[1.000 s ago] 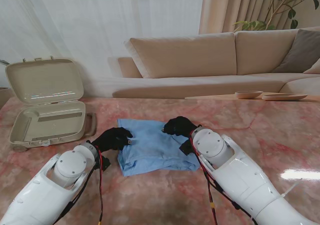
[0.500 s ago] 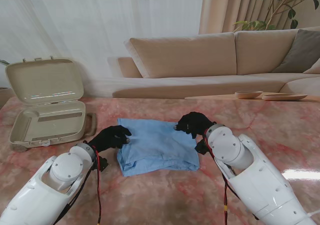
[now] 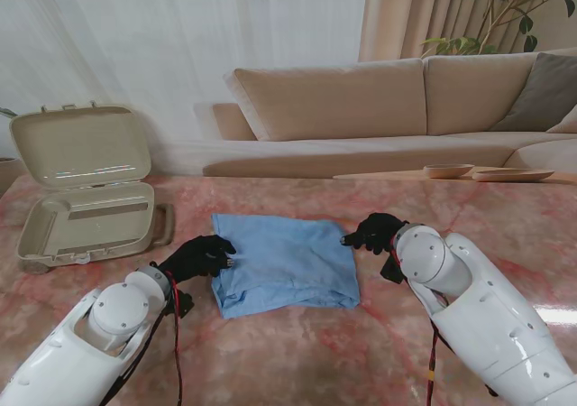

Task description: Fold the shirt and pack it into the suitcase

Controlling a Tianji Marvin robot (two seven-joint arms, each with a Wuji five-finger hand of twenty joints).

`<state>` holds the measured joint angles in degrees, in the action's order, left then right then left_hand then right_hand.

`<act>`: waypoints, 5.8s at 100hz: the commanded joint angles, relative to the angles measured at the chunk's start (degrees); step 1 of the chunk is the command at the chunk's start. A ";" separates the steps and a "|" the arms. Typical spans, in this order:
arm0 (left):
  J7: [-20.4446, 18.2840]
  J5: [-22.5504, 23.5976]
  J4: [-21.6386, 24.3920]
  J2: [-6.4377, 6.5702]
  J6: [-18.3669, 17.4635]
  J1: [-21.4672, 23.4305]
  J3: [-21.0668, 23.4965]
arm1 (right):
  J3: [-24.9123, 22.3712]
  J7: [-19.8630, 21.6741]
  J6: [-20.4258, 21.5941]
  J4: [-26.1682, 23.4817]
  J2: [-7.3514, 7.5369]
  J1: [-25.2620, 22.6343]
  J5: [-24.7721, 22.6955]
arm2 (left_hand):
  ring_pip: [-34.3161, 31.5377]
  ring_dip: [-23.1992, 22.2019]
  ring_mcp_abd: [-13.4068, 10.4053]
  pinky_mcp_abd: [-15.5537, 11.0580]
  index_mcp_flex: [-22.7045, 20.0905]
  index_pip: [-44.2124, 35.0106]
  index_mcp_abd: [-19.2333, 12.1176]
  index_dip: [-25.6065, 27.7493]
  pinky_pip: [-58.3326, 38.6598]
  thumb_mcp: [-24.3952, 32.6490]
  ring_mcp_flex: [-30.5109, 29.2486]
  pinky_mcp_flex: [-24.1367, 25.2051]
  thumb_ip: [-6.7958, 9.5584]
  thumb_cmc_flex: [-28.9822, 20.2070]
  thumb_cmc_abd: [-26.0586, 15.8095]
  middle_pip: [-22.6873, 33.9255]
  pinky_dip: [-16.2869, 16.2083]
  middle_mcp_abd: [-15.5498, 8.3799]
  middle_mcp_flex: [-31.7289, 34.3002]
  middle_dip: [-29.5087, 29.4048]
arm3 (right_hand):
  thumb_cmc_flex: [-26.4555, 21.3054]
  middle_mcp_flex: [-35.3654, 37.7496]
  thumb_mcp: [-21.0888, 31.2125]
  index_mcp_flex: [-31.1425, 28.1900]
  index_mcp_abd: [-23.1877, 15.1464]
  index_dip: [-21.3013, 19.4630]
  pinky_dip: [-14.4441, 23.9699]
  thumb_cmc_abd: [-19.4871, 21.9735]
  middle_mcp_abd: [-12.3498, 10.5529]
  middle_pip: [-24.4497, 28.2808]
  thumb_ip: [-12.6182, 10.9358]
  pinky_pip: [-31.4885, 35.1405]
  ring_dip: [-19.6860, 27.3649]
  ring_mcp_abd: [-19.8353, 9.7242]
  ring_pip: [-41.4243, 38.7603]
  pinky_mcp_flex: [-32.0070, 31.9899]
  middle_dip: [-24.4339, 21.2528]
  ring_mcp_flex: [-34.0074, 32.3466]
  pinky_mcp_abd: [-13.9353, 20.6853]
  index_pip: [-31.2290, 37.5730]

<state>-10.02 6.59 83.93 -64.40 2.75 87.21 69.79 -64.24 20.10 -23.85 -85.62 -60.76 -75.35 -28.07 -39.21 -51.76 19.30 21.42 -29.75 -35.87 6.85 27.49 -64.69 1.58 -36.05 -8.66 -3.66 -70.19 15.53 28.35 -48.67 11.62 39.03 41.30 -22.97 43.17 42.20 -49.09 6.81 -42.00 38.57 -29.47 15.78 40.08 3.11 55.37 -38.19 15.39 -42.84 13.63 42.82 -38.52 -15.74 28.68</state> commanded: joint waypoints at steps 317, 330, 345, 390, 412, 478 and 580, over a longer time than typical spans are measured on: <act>-1.65 -5.49 -9.08 -1.31 -3.56 -6.89 -8.81 | 3.20 -6.40 -9.75 -3.44 -2.64 0.87 7.93 | -0.22 -0.04 1.45 1.33 -0.19 0.45 0.62 -0.60 -0.20 -1.32 0.64 0.67 1.12 -1.84 -2.37 0.77 -0.17 -0.02 0.30 0.38 | -10.80 14.86 24.97 -3.81 -1.37 -7.58 10.57 -12.83 4.29 24.63 -9.12 31.20 -14.89 2.87 -34.28 9.41 20.27 -16.09 -4.88 40.63; -1.67 -6.08 -9.76 -1.48 -4.16 -7.40 -9.63 | 3.66 -7.20 -9.94 -4.16 -2.93 1.14 8.22 | -0.19 -0.03 1.53 1.38 0.03 0.59 0.65 -0.67 -0.22 -1.29 0.68 0.68 1.13 -1.79 -2.52 0.76 -0.17 -0.09 0.26 0.40 | -11.81 16.35 26.07 -4.32 0.10 -6.92 11.21 -13.37 4.88 25.67 -8.13 34.42 -15.41 3.63 -37.46 11.31 20.94 -18.52 -5.11 40.56; -1.42 -6.70 -10.44 -1.73 -4.61 -7.86 -10.30 | 4.29 -8.19 -9.25 -4.68 -3.31 1.40 8.64 | -0.23 -0.05 1.53 1.32 0.13 0.76 0.76 -0.75 -0.22 -1.29 0.62 0.69 1.13 -1.68 -2.60 0.77 -0.17 -0.05 0.28 0.44 | -11.68 18.75 29.43 -5.86 0.33 -6.99 12.22 -15.74 5.08 26.58 -8.78 37.23 -15.65 3.98 -40.56 14.20 21.96 -21.75 -5.28 40.86; -1.26 -7.88 -12.02 -2.17 -5.46 -8.87 -11.49 | 6.84 -12.65 -9.92 -7.10 -5.29 2.63 12.29 | -0.27 -0.05 1.46 1.27 0.22 0.96 0.90 -0.75 -0.20 -1.17 0.67 0.75 1.14 -1.69 -2.62 0.78 -0.14 -0.01 0.27 0.54 | -10.77 20.31 30.17 -6.42 0.27 -7.63 13.48 -16.11 4.46 27.24 -9.94 40.62 -14.69 2.44 -44.37 20.56 22.47 -27.47 -5.98 40.61; -1.27 -8.07 -12.21 -2.22 -5.39 -8.87 -11.65 | 9.99 -13.43 -9.74 -6.88 -6.13 4.51 14.31 | -0.30 -0.04 1.48 1.22 0.15 0.92 0.84 -0.71 -0.23 -1.11 0.67 0.71 1.14 -1.74 -2.60 0.76 -0.14 -0.05 0.30 0.59 | -10.54 20.24 29.81 -6.43 -0.02 -7.37 13.38 -16.33 4.40 27.22 -10.03 40.64 -14.36 2.34 -44.54 20.55 22.40 -27.52 -5.94 40.39; -1.26 -7.93 -11.07 -2.04 -4.87 -7.90 -10.85 | 22.22 -16.31 -6.78 3.30 -10.61 11.24 21.39 | -0.32 -0.03 1.54 1.37 -0.05 0.91 0.90 -0.66 -0.30 -1.13 0.64 0.67 1.10 -1.68 -2.55 0.70 -0.14 0.01 0.32 0.53 | -11.17 19.12 27.58 -5.55 -0.40 -6.23 12.56 -14.76 3.84 26.15 -8.70 39.67 -13.10 2.31 -42.87 19.24 21.61 -25.99 -5.77 39.67; 1.82 -0.16 5.29 -0.26 -1.34 3.63 -0.58 | 22.34 -13.42 -2.99 3.23 -9.49 9.41 23.42 | -0.15 0.13 1.70 1.12 -1.13 0.75 0.76 -0.75 -0.48 -1.64 0.53 0.26 0.95 -1.62 -2.37 0.54 -0.09 0.26 0.26 -0.38 | -7.10 13.81 11.11 -6.37 0.65 13.61 -5.00 -5.53 0.79 -0.20 -0.10 17.88 7.61 2.97 7.95 10.29 -4.95 -16.68 -7.45 21.20</act>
<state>-8.92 5.89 88.19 -65.07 0.84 89.76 68.65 -41.76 5.64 -26.99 -81.79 -70.56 -64.96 -4.89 -39.21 -51.75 19.36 21.43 -29.70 -35.76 7.82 26.91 -65.34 1.58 -36.02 -8.55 -3.66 -70.19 14.95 28.35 -48.67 11.62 38.72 41.32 -31.67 57.10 54.27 -53.79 8.18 -28.09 34.93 -35.61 15.87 40.60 1.86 73.91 -32.62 19.04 -37.25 24.48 38.79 -56.41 -23.62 50.66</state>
